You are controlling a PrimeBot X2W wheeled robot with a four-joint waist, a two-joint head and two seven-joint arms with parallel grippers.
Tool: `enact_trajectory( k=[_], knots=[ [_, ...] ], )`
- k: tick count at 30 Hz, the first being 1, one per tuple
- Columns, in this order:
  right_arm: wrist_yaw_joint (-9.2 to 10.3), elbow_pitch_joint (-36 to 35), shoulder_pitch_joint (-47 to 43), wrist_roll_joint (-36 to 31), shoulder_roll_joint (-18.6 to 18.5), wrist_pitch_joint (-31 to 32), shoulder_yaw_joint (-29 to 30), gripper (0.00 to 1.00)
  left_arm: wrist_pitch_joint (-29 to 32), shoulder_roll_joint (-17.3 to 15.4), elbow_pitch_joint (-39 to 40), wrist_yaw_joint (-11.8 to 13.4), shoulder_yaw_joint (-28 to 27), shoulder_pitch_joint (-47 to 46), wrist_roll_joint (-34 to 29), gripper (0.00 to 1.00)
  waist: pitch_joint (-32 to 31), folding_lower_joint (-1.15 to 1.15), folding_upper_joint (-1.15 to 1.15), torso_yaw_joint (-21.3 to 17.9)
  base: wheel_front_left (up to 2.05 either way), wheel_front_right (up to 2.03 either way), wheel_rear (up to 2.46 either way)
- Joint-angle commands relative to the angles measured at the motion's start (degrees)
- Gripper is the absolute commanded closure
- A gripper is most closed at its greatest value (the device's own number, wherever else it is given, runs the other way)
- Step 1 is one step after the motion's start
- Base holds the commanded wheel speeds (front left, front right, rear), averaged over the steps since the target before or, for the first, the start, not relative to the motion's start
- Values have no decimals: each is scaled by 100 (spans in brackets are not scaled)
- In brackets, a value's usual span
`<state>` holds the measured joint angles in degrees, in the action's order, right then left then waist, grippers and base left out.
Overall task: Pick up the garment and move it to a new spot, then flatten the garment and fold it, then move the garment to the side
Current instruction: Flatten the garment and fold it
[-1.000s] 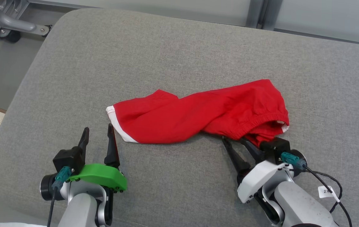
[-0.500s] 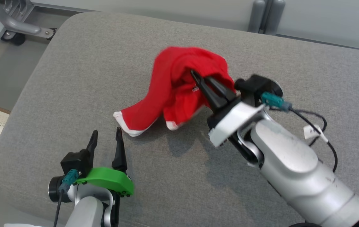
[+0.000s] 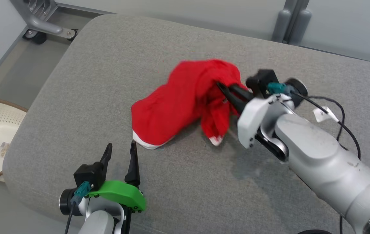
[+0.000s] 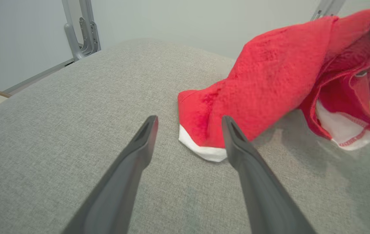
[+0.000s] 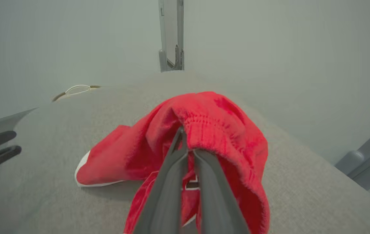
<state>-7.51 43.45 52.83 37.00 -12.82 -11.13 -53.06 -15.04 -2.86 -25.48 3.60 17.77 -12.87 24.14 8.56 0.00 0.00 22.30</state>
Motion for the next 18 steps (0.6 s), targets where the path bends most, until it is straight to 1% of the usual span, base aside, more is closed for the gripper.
enact_trajectory(
  k=[1,4,5,6,7,8,13,18],
  knots=[
    [6,36,-129,113,-101,-22,-34,100,-14,-11,24,-17,-16,60,-22,0,55,0,0,-120,0,0,0],
    [6,121,-450,417,-387,0,-274,100,-14,-11,55,-60,-38,-3,-38,0,127,0,0,-305,0,0,0],
    [6,127,-558,494,-478,7,-347,89,-14,-12,64,-71,-48,-39,-61,0,146,0,0,-370,0,0,0],
    [6,111,-647,584,-563,-14,-416,70,-14,-10,67,-77,-54,-69,-71,0,158,0,0,-430,0,0,0],
    [6,98,-703,677,-640,-60,-441,37,-14,-12,69,-90,-54,-98,-69,0,169,0,0,-484,0,0,0],
    [6,86,-759,737,-708,-98,-467,0,-15,-12,73,-99,-51,-129,-94,0,174,0,0,-532,0,0,0],
    [6,-7,-1036,991,-868,-315,-392,0,-14,-14,77,-112,-56,-173,-108,0,164,0,0,-684,0,0,0],
    [6,-179,-1280,1022,-860,-403,-180,0,-14,-14,62,-137,-77,-106,-129,0,119,0,0,-735,0,0,0]
  ],
)
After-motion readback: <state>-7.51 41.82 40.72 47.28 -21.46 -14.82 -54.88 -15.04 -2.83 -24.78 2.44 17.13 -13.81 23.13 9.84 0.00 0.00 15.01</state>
